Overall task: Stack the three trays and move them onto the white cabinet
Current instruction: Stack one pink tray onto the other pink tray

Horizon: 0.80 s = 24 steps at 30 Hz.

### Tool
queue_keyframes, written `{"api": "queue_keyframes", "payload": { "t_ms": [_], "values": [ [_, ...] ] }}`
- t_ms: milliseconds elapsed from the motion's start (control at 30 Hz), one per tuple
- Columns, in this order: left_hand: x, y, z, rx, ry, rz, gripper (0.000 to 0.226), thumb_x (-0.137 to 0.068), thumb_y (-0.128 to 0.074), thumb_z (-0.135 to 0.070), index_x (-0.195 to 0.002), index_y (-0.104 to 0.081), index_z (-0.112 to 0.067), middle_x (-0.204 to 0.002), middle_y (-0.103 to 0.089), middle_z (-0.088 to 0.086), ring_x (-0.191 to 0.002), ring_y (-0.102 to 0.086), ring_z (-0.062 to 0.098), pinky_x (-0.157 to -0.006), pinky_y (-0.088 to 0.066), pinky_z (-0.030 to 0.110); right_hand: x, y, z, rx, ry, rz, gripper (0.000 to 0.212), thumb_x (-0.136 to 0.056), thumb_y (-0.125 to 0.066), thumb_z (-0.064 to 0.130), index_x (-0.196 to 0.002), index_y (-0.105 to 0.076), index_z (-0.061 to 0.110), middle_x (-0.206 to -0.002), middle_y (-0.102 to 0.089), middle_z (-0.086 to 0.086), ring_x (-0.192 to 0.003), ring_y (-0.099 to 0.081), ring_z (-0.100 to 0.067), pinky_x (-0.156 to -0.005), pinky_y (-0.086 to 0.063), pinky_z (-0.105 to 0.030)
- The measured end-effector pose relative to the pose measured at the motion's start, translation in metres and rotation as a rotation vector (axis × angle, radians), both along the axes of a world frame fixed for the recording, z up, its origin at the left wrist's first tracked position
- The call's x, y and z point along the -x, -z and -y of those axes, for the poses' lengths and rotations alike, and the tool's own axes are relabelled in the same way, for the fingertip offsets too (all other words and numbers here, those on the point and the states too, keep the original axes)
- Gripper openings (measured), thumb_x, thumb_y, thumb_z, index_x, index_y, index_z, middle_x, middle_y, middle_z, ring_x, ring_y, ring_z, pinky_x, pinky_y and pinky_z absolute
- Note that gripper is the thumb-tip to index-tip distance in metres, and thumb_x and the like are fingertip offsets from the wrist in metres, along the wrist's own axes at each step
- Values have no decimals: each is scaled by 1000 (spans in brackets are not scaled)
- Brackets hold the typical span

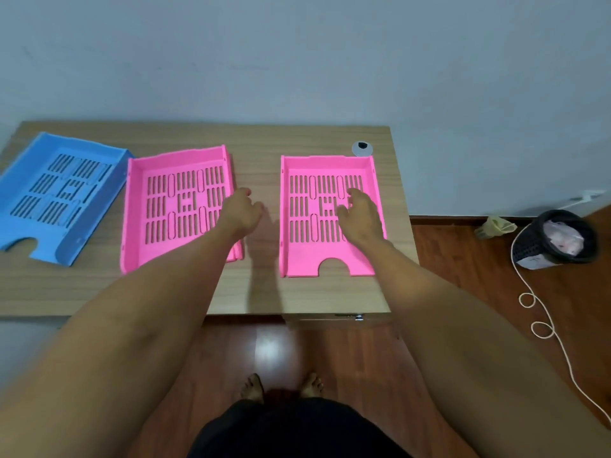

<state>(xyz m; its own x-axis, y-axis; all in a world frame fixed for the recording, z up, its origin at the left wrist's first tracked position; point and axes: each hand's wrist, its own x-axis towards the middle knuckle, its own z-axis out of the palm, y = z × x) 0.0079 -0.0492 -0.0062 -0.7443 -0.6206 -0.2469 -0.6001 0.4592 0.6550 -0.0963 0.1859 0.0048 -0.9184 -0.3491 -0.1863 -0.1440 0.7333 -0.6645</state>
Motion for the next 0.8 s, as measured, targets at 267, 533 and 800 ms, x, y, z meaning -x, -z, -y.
{"api": "queue_keyframes", "payload": {
  "t_ms": [267, 533, 800],
  "values": [
    [-65, -11, 77, 37, -70, 7, 56, -98, -56, -19, -150, -43, -1, -154, -48, 20, -139, -50, 35, -116, -37, 43, -45, -4, 97, 19, -136, 65, 59, -104, -54, 15, -159, -34, 6, -163, -42, -19, -140, -53, -39, -116, -44, -57],
    [-145, 8, 155, 27, -152, 9, 49, -97, -53, -13, -145, -49, -5, -146, -57, 20, -130, -56, 40, -109, -45, 44, -111, 12, 187, 64, -161, 207, 62, -106, -53, 9, -162, -27, 8, -167, -34, -20, -150, -41, -38, -122, -35, -50],
    [-194, 37, 190, -64, -253, 24, 38, -88, -50, 1, -126, -48, -5, -122, -66, 21, -110, -64, 40, -85, -52, 44, -136, 44, 223, -45, -126, 248, 35, -103, -47, -5, -137, -47, 3, -133, -64, -21, -79, -65, -15, -55, -55, -8]
  ]
}}
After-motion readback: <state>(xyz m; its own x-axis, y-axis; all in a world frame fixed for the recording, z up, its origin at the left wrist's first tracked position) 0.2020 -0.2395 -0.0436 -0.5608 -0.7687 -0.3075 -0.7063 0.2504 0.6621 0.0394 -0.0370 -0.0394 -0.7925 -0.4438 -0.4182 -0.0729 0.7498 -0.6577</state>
